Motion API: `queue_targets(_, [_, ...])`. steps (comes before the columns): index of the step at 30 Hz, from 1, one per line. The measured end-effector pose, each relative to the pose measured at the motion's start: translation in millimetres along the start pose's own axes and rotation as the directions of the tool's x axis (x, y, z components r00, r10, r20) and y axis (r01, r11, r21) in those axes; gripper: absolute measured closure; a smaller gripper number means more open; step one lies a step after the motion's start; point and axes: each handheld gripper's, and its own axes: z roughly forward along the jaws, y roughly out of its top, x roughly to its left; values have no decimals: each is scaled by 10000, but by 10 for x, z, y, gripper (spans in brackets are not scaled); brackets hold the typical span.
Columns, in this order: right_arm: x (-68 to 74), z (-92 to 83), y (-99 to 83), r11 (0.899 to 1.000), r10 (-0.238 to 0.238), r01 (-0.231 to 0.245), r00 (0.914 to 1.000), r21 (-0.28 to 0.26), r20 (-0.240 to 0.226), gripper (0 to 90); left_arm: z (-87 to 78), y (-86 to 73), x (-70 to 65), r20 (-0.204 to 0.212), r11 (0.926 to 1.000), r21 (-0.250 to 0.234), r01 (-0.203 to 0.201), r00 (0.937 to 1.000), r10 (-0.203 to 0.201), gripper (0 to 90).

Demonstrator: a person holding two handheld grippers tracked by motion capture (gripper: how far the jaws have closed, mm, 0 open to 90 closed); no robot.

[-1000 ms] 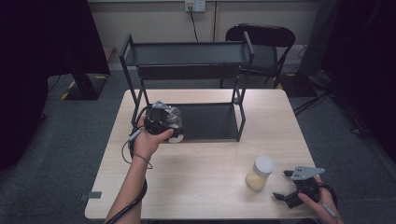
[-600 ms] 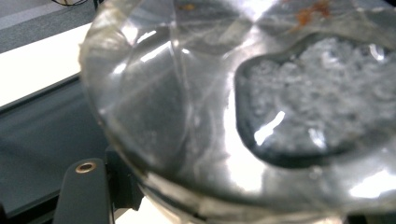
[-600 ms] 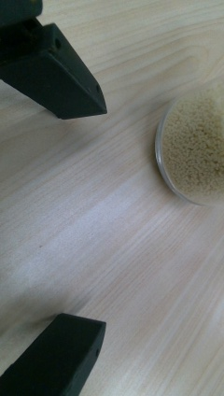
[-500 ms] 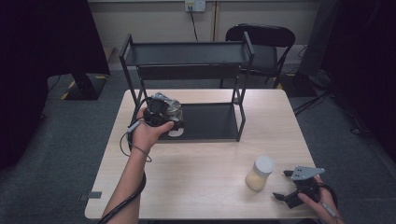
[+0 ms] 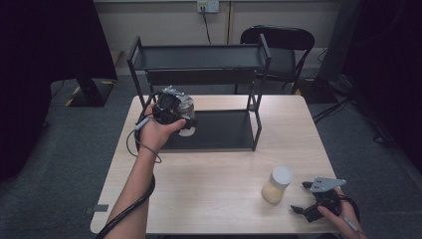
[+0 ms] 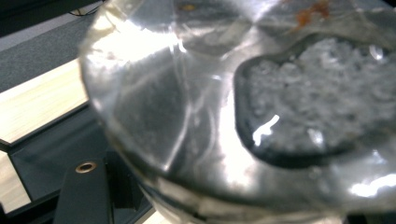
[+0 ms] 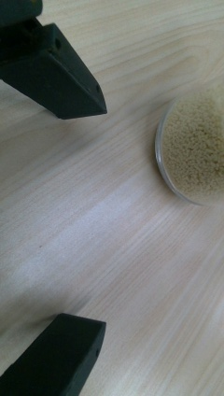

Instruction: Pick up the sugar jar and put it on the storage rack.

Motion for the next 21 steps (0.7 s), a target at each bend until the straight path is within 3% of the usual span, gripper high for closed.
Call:
queue_targets(14, [0, 0, 0, 10000, -3, 3, 10000, 0, 0, 0, -78, 216, -25, -231, 9998, -27, -178, 9996, 177, 310])
queue_targets(21, [0, 0, 0, 10000, -2, 2, 10000, -1, 0, 0, -150, 290, -10, -264, 9999, -161, -7, 9997, 3, 310])
